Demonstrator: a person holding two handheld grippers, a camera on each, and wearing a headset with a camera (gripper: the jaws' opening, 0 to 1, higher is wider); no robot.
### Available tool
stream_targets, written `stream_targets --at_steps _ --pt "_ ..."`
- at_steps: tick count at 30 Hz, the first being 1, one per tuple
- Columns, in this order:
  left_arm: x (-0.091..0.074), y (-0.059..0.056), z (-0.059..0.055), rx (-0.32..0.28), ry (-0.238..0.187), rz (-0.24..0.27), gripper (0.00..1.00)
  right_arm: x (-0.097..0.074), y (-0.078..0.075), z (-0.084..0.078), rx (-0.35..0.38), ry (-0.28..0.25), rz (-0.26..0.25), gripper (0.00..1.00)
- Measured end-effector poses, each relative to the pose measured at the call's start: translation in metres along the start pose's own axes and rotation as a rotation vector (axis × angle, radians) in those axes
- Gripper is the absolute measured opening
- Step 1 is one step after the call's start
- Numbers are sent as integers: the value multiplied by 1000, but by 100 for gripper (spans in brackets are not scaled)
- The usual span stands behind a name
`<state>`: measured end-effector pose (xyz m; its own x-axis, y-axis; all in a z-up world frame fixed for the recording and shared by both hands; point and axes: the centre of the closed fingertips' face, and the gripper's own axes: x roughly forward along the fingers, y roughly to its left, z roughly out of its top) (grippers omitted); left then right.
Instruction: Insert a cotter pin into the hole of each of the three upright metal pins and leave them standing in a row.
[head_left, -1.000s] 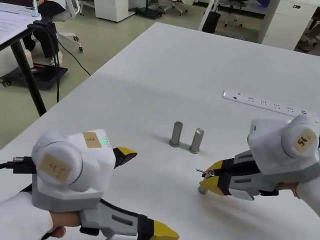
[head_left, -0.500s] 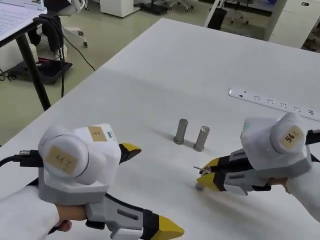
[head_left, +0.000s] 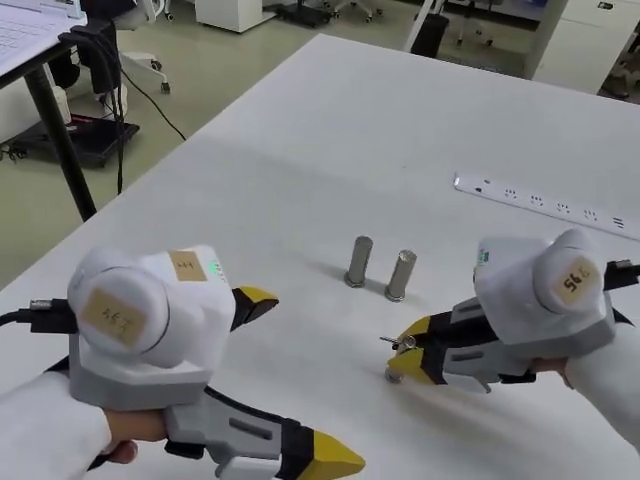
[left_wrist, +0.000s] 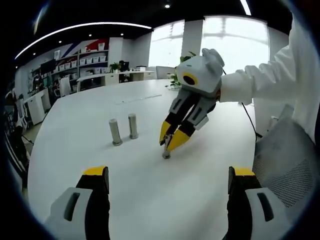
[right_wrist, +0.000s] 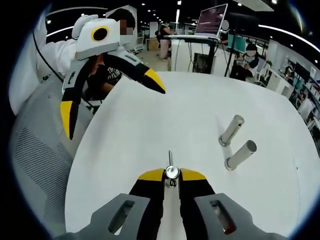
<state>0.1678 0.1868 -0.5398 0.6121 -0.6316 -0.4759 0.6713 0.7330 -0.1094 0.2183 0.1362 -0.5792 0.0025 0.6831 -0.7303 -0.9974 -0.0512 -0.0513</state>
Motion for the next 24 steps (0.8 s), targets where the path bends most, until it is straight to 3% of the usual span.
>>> stream_targets --at_steps 7,9,15,24 --pt "-2 0 2 -8 -11 1 99 -9 0 7 26 -8 -30 20" --pt "-3 0 5 -15 -22 2 99 -18 1 13 20 -22 -61 27" --pt "-8 -3 12 -27 -41 -14 99 -50 12 27 61 -96 -122 34" --pt "-11 -7 23 -36 -71 -27 99 -75 31 9 175 -151 -195 51"
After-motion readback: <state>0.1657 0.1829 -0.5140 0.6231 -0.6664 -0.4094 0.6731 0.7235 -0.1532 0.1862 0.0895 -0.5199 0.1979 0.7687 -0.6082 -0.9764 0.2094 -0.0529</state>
